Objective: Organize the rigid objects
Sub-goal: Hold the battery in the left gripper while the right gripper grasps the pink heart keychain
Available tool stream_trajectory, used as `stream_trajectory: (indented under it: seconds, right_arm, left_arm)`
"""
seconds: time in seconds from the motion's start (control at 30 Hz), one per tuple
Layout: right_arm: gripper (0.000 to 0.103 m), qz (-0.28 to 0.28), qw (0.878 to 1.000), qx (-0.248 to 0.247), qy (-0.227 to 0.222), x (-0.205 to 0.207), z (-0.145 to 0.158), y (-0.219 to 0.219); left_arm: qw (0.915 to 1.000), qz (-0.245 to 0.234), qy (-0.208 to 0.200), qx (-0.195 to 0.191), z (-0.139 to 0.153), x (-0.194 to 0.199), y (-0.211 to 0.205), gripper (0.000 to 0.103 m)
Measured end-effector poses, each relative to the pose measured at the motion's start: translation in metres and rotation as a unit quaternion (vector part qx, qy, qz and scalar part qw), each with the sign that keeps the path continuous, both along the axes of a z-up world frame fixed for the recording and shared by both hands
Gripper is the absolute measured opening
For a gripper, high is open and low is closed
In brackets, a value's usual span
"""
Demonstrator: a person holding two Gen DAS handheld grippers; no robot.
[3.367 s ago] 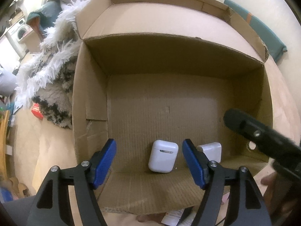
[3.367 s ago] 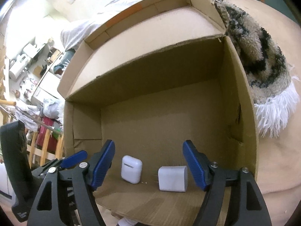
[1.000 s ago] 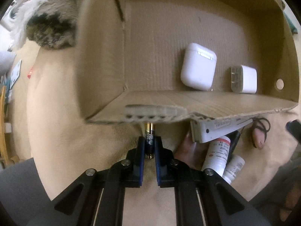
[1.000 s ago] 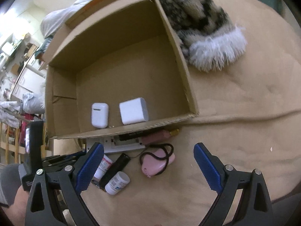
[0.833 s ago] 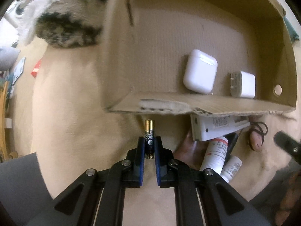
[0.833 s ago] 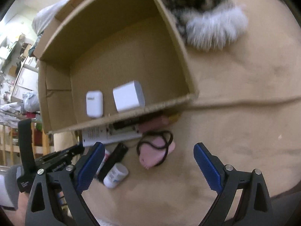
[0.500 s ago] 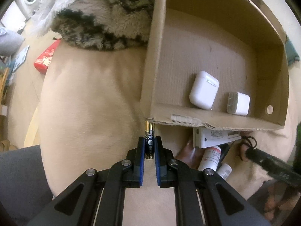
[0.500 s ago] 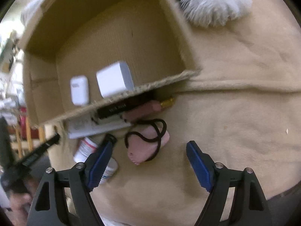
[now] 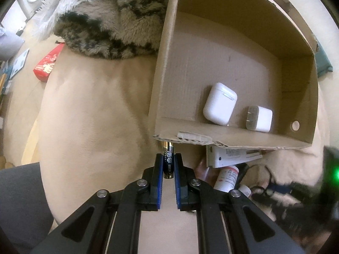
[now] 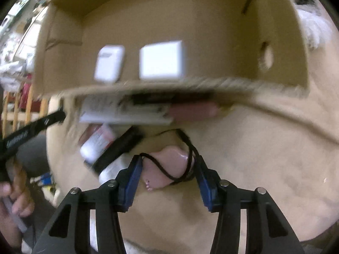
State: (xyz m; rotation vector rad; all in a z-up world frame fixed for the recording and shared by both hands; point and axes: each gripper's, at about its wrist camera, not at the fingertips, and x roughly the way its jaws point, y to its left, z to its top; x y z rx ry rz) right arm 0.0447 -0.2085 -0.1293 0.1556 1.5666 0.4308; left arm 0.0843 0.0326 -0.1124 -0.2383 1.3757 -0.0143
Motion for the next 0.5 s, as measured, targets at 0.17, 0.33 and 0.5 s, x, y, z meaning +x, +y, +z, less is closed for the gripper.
stream_trajectory:
  seconds: [0.17, 0.33, 0.5]
  right_arm:
    - [0.044, 0.037, 0.999, 0.003, 0.033, -0.023, 0.002, 0.015]
    - [0.042, 0.019, 1.000, -0.012, 0.014, -0.030, 0.012, 0.015]
    - [0.025, -0.039, 0.998, -0.036, -0.012, -0.024, 0.016, -0.001]
  left_arm:
    - [1.0000, 0.001, 0.000, -0.002, 0.003, 0.003, -0.007, 0.009]
    - [1.0000, 0.005, 0.001, -0.004, 0.003, 0.002, -0.007, 0.009]
    - [0.9999, 0.009, 0.001, -0.005, 0.002, 0.002, -0.003, 0.009]
